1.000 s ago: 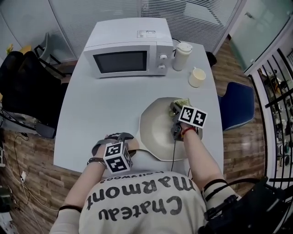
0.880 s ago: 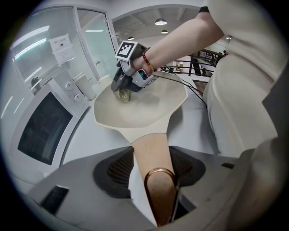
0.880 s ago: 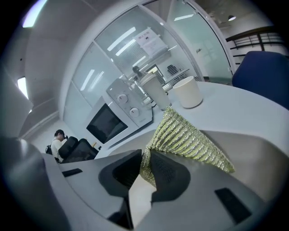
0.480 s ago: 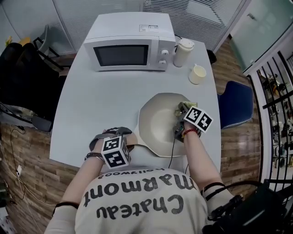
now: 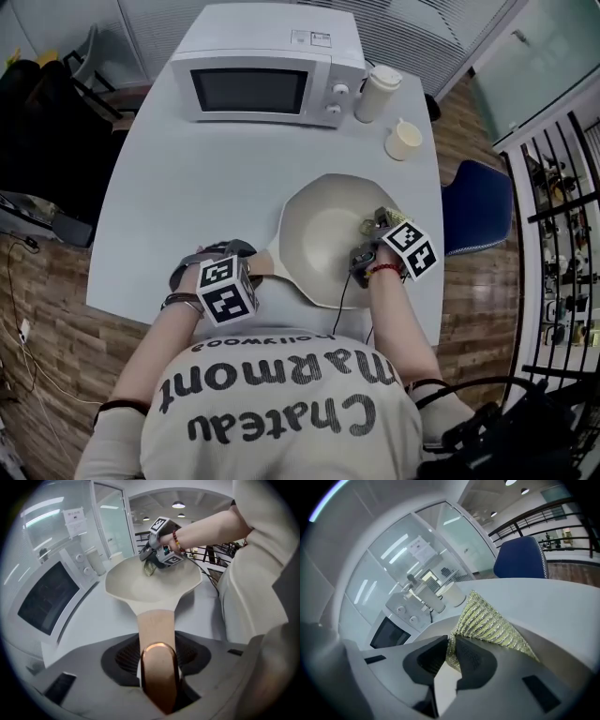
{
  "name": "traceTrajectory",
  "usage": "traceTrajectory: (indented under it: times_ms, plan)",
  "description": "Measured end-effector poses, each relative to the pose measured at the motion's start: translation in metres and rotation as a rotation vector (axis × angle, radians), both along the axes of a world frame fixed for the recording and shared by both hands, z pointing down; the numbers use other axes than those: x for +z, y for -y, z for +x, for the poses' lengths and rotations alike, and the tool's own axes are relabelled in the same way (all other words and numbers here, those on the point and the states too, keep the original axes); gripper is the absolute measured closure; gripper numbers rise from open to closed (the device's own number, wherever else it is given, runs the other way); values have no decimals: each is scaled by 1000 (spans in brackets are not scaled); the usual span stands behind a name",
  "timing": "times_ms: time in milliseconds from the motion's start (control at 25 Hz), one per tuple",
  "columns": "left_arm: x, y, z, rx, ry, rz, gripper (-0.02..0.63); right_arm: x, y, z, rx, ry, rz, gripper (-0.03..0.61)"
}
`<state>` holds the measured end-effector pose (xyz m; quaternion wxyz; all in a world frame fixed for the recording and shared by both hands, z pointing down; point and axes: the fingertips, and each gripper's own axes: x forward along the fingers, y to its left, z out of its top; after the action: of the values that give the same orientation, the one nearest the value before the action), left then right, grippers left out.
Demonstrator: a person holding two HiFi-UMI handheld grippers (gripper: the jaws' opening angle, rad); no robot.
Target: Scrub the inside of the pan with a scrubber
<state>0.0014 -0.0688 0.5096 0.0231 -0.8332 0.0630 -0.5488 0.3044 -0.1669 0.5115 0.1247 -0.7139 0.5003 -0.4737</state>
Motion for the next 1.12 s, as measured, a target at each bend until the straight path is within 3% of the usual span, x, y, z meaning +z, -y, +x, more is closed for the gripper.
traceTrajectory:
  times_ms: [80, 240, 320, 400, 480, 600, 720, 880, 1120]
  plan:
    - [4, 4, -8, -14, 43, 46, 466, 0, -5, 5, 33, -12, 7, 522]
    - [5, 6, -6, -15, 47, 70, 476, -1, -3, -2, -5, 9, 18, 522]
    - [6, 5, -5, -14, 42, 54, 476, -10, 11, -34, -162, 99, 96, 522]
    - [7, 4, -6, -16, 42, 43, 477, -27, 22, -84, -394, 177, 195, 522]
    - [9, 3, -8, -16, 45, 35, 477, -37, 21, -133, -628, 198, 234, 522]
    - [10, 2, -8, -15, 45, 4, 477, -35, -4, -186, -930, 199, 206, 522]
    - [11, -1, -9, -19, 39, -43, 480, -21, -32, -210, -1112, 226, 137, 522]
    - [10, -2, -8, -26, 44, -67, 485, -20, -39, -225, -1188, 256, 135, 522]
    - [12, -3, -8, -27, 53, -71, 487, -7, -31, -243, -1196, 216, 103, 522]
